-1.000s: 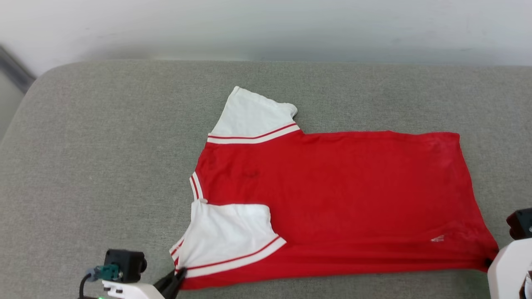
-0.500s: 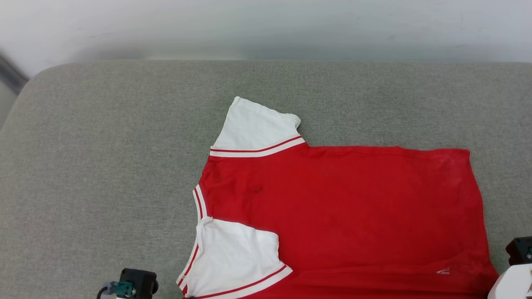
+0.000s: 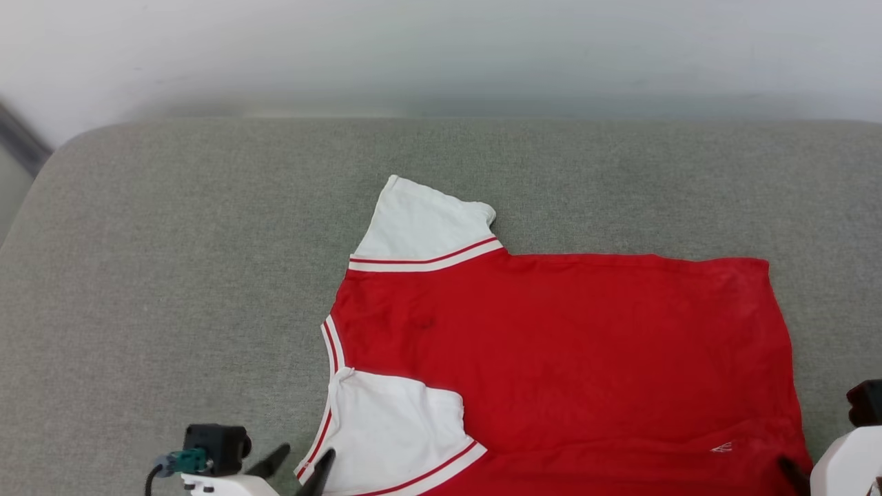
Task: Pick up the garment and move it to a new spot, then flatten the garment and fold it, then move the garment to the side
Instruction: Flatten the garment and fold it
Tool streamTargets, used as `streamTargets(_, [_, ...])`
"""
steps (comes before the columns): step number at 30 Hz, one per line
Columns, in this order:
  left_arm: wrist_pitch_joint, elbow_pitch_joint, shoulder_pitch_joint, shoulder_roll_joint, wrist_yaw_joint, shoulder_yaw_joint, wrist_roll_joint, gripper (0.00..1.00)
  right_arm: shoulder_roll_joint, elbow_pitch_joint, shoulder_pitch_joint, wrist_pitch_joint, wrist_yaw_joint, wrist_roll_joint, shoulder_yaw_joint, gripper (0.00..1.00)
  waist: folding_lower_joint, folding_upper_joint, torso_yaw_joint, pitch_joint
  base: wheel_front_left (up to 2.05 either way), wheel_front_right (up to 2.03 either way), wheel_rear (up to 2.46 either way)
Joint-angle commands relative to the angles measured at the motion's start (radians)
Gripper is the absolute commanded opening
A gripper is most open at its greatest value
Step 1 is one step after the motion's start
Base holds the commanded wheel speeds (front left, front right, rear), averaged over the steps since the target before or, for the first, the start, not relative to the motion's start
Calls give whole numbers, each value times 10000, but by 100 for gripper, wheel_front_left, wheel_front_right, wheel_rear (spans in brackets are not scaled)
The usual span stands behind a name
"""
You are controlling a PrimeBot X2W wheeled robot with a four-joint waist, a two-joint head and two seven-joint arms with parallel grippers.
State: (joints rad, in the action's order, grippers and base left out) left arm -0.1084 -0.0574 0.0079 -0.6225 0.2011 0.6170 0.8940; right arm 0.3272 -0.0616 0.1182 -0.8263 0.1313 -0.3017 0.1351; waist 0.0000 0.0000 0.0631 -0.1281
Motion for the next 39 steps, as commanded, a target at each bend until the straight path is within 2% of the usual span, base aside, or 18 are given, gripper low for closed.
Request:
streamTargets(1, [152, 2, -132, 4, -49, -48, -109, 100, -40, -72, -156, 110, -11, -32, 44, 100, 0, 0, -25, 96, 0, 0, 0])
streamTargets(7, [1521, -192, -380, 104, -121, -434, -634, 100, -132, -749, -424, 1210, -10, 96, 153, 100, 0, 0, -140, 335, 0, 0, 0])
streamTargets(10, [2470, -293, -478, 182, -141, -696, -997, 100, -291, -1073, -606, 2260, -10, -40, 60, 100, 0, 0, -195, 364, 0, 0, 0])
streamTargets(14, [3362, -294, -635, 307, 96, -1010, -1585, 100, -244, -1233, -830, 3848, -10, 85, -130, 100, 0, 0, -262, 346, 0, 0, 0])
streamTargets(17, [3628, -401, -710, 575, 154, -1290, -1948, 100, -504, -1129, -886, 5027, -8, -9, -195, 100, 0, 0, -290, 311, 0, 0, 0])
streamTargets(21, [3735, -541, -749, 996, -57, -1688, -2334, 100, -777, -961, -1003, 6392, -10, -96, -201, 100, 0, 0, -309, 266, 0, 0, 0])
streamTargets(25, [3748, -700, -984, 1479, -344, -2123, -2771, 100, -1009, -824, -1053, 7212, -10, -197, -305, 100, 0, 0, -414, 86, 0, 0, 0])
streamTargets(28, [3742, -683, -1386, 1611, -620, -2352, -3002, 100, -1046, -812, -1281, 7701, -10, -182, -511, 100, 0, 0, -611, -182, 0, 0, 0])
streamTargets(31, [3671, -490, -2042, 1381, -889, -2468, -3140, 100, -1031, -816, -1464, 8008, -10, 64, -724, 100, 0, 0, -897, -601, 0, 0, 0])
streamTargets(34, [3055, -260, -2875, 916, -1164, -2551, -3172, 100, -1120, -901, -1719, 8150, -10, 179, -918, 100, 0, 0, -1255, -1098, 0, 0, 0])
streamTargets(38, [1662, 23, -4334, 129, -1752, -2583, -3009, 100, -1204, -930, -2062, 8266, -10, 193, -991, 100, 0, 0, -1713, -1773, 0, 0, 0])
streamTargets(39, [371, 509, -5413, -459, -2174, -2591, -2793, 100, -1310, -899, -2333, 8370, -10, 223, -1152, 100, 0, 0, -2111, -2243, 0, 0, 0])
